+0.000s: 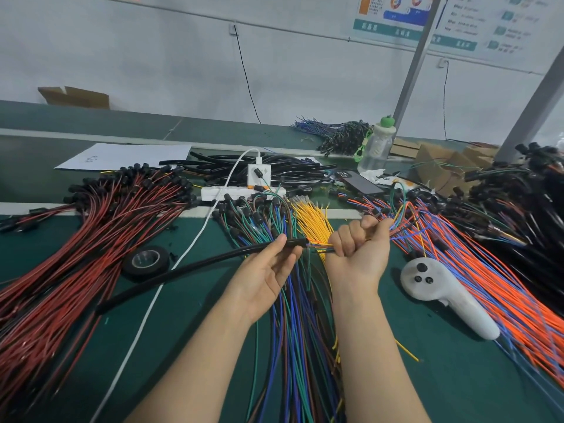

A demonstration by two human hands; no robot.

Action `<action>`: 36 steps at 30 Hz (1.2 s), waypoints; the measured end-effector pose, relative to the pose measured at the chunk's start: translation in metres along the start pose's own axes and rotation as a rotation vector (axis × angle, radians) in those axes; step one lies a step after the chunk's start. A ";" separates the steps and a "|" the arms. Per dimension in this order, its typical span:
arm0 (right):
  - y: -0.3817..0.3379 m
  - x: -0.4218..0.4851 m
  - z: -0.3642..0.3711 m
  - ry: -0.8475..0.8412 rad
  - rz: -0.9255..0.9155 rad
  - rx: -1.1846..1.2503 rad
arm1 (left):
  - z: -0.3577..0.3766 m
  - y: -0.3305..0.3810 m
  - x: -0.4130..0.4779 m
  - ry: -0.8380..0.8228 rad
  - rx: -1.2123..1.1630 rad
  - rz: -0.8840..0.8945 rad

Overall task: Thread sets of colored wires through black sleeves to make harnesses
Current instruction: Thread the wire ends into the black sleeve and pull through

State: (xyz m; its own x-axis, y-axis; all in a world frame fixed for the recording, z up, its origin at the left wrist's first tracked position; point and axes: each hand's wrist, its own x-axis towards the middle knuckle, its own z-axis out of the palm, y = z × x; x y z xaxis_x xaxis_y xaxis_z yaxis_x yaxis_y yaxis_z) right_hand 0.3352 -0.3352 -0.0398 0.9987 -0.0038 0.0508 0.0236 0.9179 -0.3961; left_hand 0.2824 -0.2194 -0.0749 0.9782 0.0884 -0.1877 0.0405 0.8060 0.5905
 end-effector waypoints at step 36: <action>-0.005 0.004 -0.003 0.044 -0.005 -0.052 | -0.003 -0.007 0.005 -0.051 0.271 0.043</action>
State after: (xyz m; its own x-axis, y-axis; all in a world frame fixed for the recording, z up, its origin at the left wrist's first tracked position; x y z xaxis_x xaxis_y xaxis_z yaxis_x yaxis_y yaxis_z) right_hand 0.3394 -0.3411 -0.0401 0.9996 -0.0263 0.0132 0.0294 0.8961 -0.4428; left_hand 0.2862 -0.2234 -0.0820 0.9889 0.0843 -0.1223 0.0448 0.6157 0.7867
